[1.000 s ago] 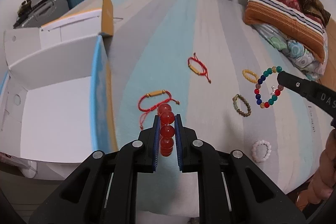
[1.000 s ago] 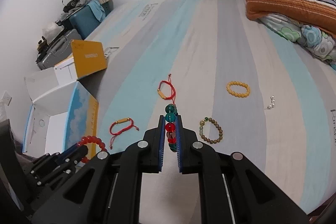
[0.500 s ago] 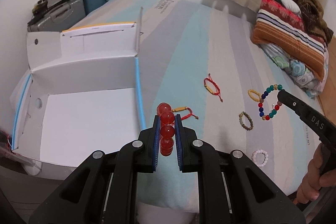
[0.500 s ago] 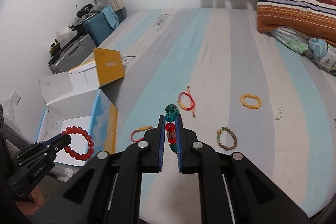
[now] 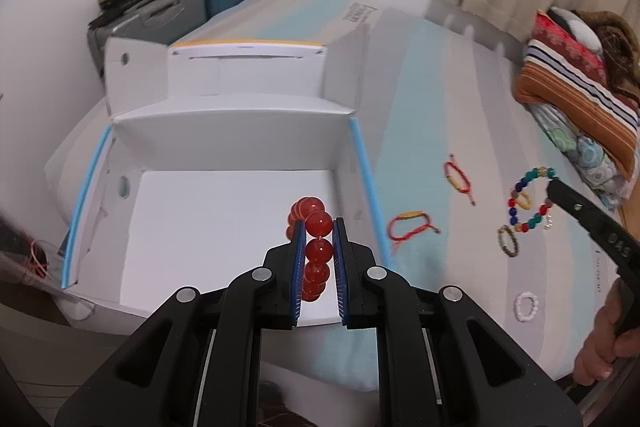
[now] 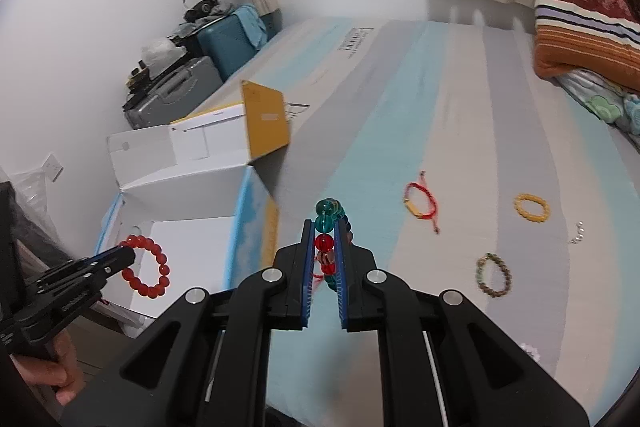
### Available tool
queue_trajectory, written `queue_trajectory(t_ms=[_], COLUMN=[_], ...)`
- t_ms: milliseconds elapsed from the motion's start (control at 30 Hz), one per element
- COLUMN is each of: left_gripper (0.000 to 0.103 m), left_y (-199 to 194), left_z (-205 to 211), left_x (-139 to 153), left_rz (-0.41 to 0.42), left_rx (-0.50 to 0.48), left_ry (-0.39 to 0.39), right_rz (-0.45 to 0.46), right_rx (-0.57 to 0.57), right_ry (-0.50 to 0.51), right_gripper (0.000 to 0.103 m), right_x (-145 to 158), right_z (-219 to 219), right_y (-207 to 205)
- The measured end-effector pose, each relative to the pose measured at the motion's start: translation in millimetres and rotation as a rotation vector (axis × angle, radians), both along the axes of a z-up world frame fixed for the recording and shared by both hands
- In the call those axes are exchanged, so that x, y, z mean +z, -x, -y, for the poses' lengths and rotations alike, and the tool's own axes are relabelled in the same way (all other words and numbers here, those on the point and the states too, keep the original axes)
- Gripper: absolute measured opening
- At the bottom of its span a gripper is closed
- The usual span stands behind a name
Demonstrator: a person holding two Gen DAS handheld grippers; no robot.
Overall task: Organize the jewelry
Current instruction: 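Carry the red bead bracelet in the left tool over the box interior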
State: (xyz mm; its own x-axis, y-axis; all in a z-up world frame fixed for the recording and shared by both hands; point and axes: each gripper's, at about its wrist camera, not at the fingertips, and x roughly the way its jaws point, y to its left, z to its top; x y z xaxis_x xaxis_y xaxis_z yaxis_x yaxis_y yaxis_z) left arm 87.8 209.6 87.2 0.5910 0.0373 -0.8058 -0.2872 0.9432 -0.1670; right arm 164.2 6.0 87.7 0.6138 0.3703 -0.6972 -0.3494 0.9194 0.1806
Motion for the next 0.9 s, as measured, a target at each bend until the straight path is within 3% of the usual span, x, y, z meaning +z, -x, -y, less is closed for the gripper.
queue_trajectory(t_ms=[367, 700, 900], left_gripper=[0.012, 0.012, 0.012], left_y=[23, 33, 36], left_z=[-61, -116, -147], left_x=[-25, -48, -71], left_rz=[-0.022, -0.05, -0.089], left_rx=[0.08, 0.142, 0.16], left_ry=[0.004, 0.003, 0.019], right_rz=[0.016, -0.047, -0.104], right_rx=[0.167, 0.226, 0.223], right_ry=[-0.041, -0.004, 0.08], right_gripper=[0.009, 0.009, 0.009], right_x=[-4, -38, -71], right_z=[-84, -142, -170], right_y=[24, 22, 14])
